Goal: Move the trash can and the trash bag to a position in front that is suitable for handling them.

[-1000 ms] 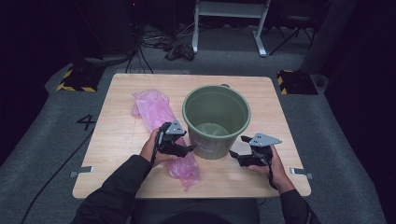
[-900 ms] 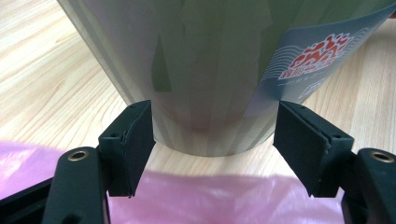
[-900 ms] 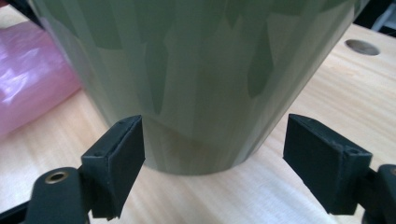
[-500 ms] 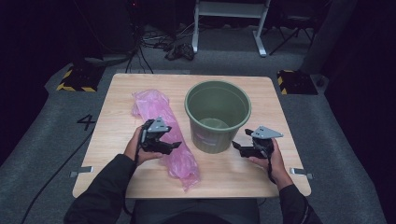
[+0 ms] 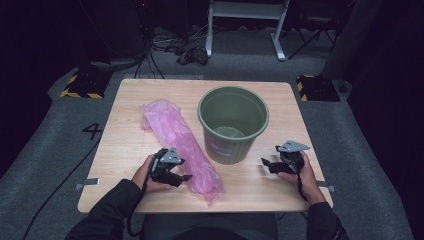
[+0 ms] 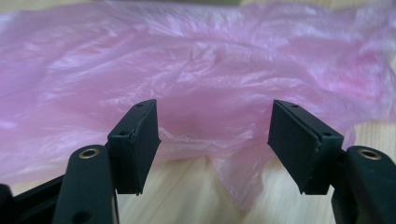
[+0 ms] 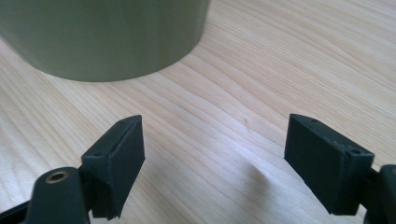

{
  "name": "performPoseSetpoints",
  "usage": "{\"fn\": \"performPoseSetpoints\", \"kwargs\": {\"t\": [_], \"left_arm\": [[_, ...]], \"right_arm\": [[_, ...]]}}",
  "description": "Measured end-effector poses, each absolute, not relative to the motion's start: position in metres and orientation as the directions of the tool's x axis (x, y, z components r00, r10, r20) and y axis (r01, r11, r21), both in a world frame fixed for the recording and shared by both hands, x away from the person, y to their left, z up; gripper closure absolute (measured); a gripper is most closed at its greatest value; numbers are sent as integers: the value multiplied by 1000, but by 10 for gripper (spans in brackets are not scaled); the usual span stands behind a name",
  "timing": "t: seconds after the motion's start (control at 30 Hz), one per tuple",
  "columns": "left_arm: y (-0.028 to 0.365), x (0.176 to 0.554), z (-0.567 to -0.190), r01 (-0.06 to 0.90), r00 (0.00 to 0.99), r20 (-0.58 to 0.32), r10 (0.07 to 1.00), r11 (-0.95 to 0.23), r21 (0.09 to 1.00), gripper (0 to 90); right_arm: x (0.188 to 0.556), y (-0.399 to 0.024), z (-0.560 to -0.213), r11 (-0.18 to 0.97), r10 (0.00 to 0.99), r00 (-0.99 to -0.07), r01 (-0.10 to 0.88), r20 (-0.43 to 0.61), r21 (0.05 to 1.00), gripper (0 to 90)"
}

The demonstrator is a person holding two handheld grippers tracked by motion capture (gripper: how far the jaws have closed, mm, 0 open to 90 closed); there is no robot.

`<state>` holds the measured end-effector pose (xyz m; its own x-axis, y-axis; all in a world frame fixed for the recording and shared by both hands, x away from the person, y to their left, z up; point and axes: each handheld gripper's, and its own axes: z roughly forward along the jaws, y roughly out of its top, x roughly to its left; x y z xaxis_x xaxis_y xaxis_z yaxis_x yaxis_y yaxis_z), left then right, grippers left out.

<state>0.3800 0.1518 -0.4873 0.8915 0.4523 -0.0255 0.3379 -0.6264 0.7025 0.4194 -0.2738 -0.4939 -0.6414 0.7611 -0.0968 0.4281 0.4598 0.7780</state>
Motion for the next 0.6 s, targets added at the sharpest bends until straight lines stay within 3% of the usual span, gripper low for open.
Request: {"fn": "performPoseSetpoints", "kwargs": {"t": [0.6], "left_arm": [[83,380,-499,310,905,-13,424,-639,704,306]], "right_arm": [[422,-290,-494,412,797,-600,451,-73,792,204]]}}
